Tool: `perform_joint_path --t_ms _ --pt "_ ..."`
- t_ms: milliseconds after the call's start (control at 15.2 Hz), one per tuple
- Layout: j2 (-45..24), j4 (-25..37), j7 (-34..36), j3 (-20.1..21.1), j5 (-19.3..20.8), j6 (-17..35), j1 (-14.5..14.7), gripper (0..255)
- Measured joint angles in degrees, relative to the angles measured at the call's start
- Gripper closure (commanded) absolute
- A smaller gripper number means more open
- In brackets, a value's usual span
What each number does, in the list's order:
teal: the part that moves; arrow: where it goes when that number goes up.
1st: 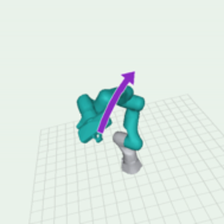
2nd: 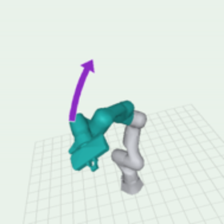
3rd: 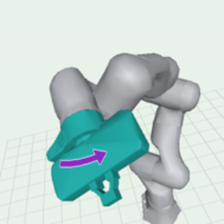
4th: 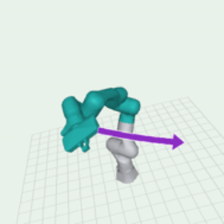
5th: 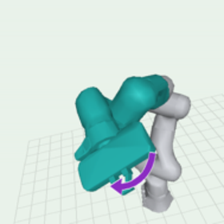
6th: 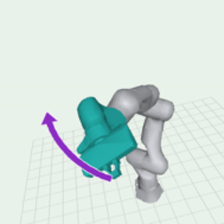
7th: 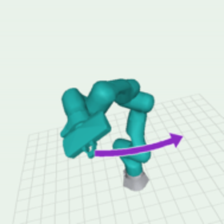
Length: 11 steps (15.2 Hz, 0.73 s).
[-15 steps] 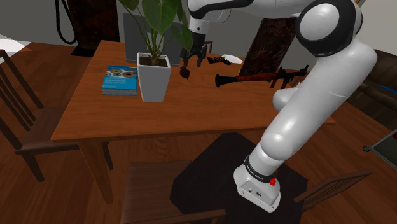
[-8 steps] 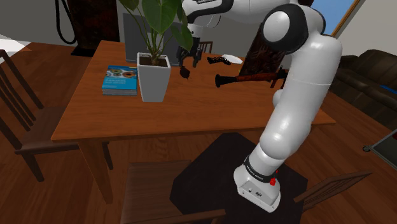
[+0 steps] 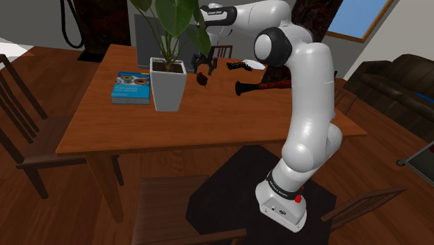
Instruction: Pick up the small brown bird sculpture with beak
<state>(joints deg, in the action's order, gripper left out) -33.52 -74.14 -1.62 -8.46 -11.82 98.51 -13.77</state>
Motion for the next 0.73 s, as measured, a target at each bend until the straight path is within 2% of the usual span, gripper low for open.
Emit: perform_joint_path --t_ms 66,198,594,660,726 --pt "-2.24 3.05 0.29 -0.03 -0.40 -0.99 -0.61 0" --pt "-4.24 4.89 0.38 -0.02 -0.76 -0.94 -1.10 0" --pt "-5.29 2.12 -0.22 0.05 -1.07 2.79 -1.09 0" --pt "-5.55 2.20 -0.23 0.07 -1.10 2.96 -1.10 255" --pt "-5.66 2.26 -0.22 0.07 -1.11 3.03 -1.10 255"
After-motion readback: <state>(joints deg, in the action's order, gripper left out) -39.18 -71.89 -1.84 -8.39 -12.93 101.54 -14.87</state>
